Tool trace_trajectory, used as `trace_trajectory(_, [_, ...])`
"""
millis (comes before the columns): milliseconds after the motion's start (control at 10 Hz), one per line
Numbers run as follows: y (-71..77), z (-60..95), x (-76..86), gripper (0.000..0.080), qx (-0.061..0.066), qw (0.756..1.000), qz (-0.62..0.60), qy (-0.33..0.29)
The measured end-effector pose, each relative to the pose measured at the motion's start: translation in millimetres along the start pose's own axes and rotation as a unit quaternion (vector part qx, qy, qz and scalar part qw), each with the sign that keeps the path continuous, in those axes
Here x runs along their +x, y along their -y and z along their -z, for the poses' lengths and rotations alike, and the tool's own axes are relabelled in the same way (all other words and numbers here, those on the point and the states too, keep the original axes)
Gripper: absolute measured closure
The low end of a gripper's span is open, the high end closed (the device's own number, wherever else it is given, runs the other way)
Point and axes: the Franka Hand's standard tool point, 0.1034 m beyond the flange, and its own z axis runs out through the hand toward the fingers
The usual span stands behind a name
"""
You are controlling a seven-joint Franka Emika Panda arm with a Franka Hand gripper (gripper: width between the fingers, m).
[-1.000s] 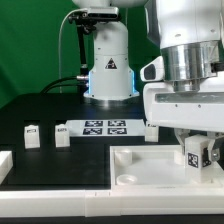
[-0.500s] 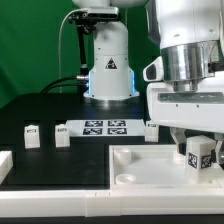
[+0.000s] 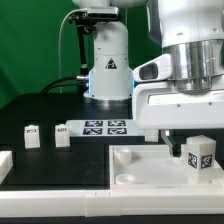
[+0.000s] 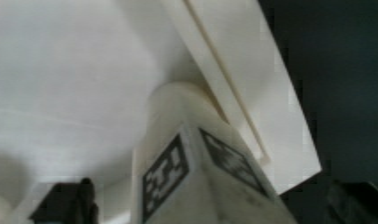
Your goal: Assemble one leg
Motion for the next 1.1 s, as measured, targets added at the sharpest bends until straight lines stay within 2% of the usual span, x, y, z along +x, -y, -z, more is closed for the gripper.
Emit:
trace_trajectory(300, [-5.3, -1.3, -2.1, 0.0150, -0.011, 0.981, 0.193, -0.004])
trace_trajectory(500, [-8.9, 1.2, -6.5, 0.0150, -0.014, 0.974, 0.227, -0.014])
trace_trajectory(700, [-5.4, 4.7, -4.8, 0.0150, -0.013, 0.971, 0.237, -0.016])
trace_trajectory(800, [-6.6, 3.8, -5.6, 0.0271, -0.014, 0.972, 0.236, -0.015])
trace_trajectory(900, [-6.6, 3.8, -5.7, 0.0271, -0.014, 0.972, 0.236, -0.015])
trace_trajectory(1000, [-6.6, 3.7, -5.7, 0.0409, -0.014, 0.972, 0.236, -0.015])
trace_trajectory(1100, [-6.7, 3.6, -5.8, 0.0508, -0.014, 0.972, 0.236, -0.015])
